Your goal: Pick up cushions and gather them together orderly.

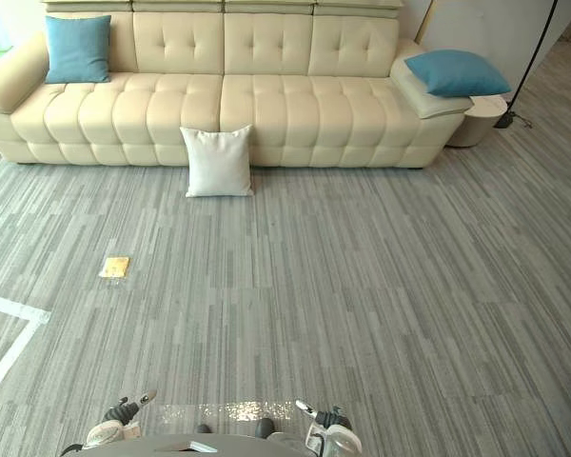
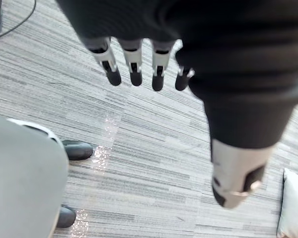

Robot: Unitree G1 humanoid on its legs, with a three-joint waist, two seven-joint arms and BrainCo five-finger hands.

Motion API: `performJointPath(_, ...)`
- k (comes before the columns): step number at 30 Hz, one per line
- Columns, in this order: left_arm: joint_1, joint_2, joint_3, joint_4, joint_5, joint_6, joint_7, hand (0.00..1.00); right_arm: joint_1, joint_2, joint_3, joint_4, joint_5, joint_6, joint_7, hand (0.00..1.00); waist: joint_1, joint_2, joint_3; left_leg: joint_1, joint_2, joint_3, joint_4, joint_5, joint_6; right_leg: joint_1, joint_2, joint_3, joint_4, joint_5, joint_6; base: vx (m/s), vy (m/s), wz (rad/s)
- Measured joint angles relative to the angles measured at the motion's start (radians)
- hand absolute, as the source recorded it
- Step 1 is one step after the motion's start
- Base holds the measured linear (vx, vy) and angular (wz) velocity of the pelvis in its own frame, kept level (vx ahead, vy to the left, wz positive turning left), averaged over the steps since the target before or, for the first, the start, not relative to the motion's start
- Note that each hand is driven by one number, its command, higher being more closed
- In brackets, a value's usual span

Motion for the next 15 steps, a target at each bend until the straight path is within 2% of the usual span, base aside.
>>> performJointPath(15,-0.009,0.011,-0.051,0.007,0.002,-0.002,-0.013,0.0,-0.007,-0.007,-0.026,0.031,0.049,-0.006,0.001,0.0,0.001,0.004,0.001,-0.014,0.001,-0.012,0.0,-0.001,-0.009,-0.004,0.001,-0.014,-0.001,-0.008,0.003,-0.03,-0.006,0.02)
